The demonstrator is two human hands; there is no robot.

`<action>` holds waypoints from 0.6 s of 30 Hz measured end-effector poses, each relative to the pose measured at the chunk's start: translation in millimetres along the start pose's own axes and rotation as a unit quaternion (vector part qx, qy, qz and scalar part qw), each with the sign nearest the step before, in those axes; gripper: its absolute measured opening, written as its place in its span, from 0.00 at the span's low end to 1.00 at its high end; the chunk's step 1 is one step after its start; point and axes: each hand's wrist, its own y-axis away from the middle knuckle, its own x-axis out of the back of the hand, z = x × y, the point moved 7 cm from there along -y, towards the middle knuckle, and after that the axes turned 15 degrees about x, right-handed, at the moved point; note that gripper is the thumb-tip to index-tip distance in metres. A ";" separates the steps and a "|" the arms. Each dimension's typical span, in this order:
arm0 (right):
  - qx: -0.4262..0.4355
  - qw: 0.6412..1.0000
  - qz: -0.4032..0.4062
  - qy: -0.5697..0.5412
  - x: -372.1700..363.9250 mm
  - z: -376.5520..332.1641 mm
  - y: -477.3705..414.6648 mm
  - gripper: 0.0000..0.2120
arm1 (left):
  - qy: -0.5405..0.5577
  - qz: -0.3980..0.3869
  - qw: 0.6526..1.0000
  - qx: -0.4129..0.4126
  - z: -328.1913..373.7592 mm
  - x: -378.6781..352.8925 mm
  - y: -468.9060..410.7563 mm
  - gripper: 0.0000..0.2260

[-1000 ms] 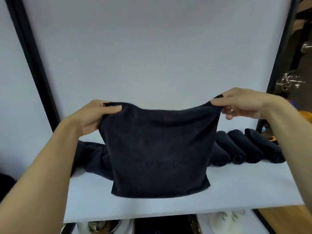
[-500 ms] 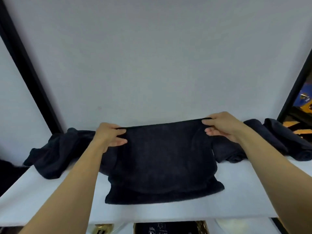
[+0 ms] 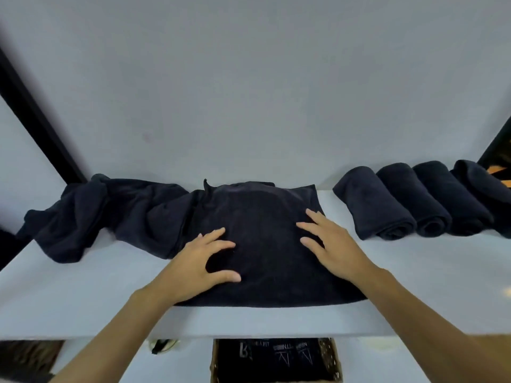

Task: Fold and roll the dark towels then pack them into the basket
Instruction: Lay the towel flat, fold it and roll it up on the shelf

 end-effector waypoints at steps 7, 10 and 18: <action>0.105 0.982 -0.134 0.082 14.6 -29.3 82.2 0.38 | -0.102 0.076 0.990 -0.060 -31.8 12.9 65.4 0.29; 0.183 0.966 -0.083 0.164 30.6 -44.7 88.0 0.15 | -0.164 0.167 0.964 -0.130 -21.7 22.8 77.6 0.19; 0.066 0.996 -0.027 0.060 95.4 -45.4 80.1 0.12 | -0.027 0.058 0.995 -0.075 4.9 64.6 94.6 0.15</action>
